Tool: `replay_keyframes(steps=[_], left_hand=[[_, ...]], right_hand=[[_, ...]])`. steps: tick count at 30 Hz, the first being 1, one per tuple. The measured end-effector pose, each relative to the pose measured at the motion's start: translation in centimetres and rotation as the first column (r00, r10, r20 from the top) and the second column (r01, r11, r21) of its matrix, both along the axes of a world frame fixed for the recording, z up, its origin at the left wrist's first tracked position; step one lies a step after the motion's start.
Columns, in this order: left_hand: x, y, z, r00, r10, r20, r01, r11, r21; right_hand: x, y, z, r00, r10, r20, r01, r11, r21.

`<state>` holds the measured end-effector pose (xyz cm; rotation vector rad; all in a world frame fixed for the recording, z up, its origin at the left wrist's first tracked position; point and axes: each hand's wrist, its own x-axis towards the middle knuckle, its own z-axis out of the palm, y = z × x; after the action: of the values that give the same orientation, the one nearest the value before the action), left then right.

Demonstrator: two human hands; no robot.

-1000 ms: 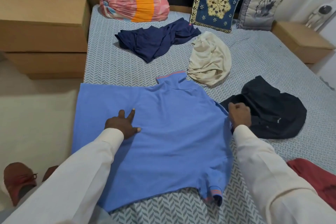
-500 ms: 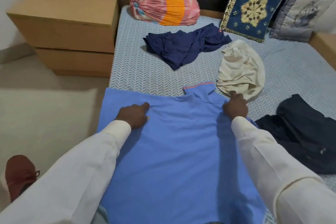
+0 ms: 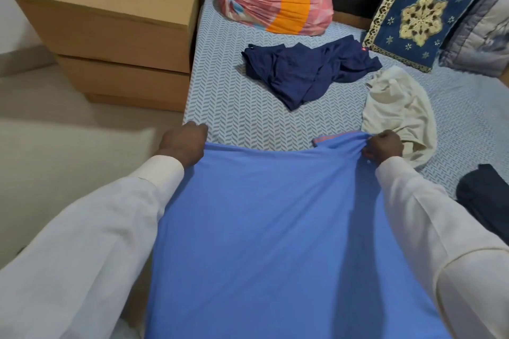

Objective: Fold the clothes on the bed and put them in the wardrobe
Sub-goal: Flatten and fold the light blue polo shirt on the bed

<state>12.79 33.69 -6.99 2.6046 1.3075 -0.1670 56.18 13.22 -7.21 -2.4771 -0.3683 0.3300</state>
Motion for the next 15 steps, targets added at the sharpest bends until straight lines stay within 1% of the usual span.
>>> replay_keyframes(steps=[3, 4, 6, 8, 10, 11, 13, 15], left_hand=[[0.4, -0.6, -0.1, 0.998, 0.060, 0.018, -0.061, 0.998, 0.035], [0.6, -0.8, -0.1, 0.996, 0.082, 0.026, -0.083, 0.995, 0.048], [0.7, -1.6, 0.1, 0.988, 0.144, 0.054, -0.147, 0.987, 0.060], [0.7, -2.9, 0.4, 0.976, 0.194, 0.098, -0.200, 0.978, 0.059], [0.5, -4.8, 0.6, 0.974, 0.194, 0.118, -0.203, 0.977, 0.069], [0.2, -6.2, 0.7, 0.977, 0.172, 0.127, -0.183, 0.980, 0.080], [-0.3, -9.5, 0.6, 0.987, 0.103, 0.125, -0.115, 0.989, 0.089], [-0.9, -13.2, 0.3, 0.992, 0.033, 0.121, -0.038, 0.998, 0.043]], right_hand=[[0.3, -0.2, -0.9, 0.999, -0.010, 0.039, 0.011, 0.999, -0.046], [0.7, -0.2, -1.4, 0.999, -0.006, 0.041, 0.008, 0.999, -0.032], [1.7, -0.4, -2.2, 0.999, 0.024, -0.024, -0.023, 1.000, 0.012], [5.1, -1.4, -4.9, 0.991, 0.121, -0.063, -0.118, 0.992, 0.047], [2.5, -2.8, -4.1, 0.983, 0.181, -0.025, -0.179, 0.981, 0.077], [-0.8, -3.7, -2.3, 0.981, 0.193, 0.019, -0.194, 0.977, 0.094], [-6.0, -6.2, -0.4, 0.960, 0.256, 0.115, -0.268, 0.957, 0.106], [-10.0, -9.2, 0.6, 0.936, 0.319, 0.148, -0.340, 0.930, 0.143]])
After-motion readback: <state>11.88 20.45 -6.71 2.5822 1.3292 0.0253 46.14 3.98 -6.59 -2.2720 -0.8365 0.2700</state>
